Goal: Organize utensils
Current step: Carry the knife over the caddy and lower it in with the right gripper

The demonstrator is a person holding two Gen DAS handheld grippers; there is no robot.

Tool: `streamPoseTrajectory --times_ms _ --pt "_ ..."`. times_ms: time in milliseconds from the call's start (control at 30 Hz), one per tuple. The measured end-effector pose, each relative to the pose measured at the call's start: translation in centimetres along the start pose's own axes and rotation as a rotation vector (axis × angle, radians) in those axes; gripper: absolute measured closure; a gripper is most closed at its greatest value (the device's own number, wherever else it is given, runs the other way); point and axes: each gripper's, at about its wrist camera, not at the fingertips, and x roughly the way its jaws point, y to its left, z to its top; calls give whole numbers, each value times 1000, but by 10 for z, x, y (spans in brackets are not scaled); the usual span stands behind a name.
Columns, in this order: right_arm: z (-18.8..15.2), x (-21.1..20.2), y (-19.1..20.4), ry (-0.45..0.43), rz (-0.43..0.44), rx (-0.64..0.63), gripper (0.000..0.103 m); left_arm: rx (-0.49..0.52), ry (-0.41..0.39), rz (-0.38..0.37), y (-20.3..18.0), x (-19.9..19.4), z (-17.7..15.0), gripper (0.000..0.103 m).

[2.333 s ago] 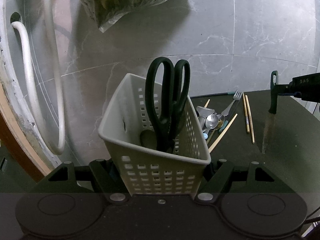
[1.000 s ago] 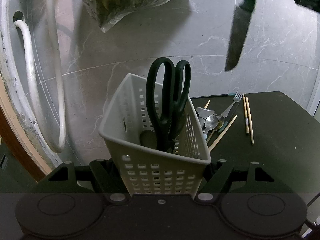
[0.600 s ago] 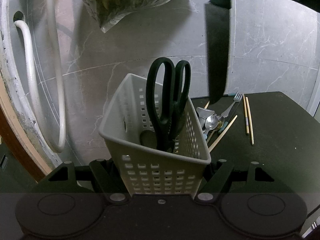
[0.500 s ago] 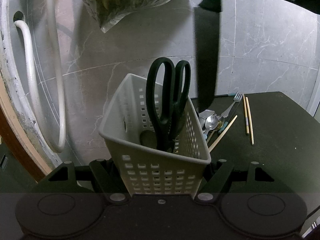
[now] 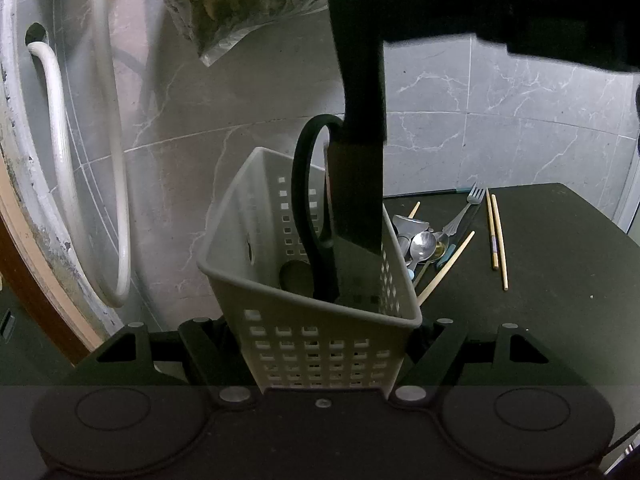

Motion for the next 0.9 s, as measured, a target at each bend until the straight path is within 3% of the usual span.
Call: streamPoseTrajectory --times_ms 467,900 --pt "-30 13 -5 133 8 11 91 1 -1 0 0 0 0 26" --pt "-36 18 -8 182 5 30 90 1 -1 -1 0 -1 0 26"
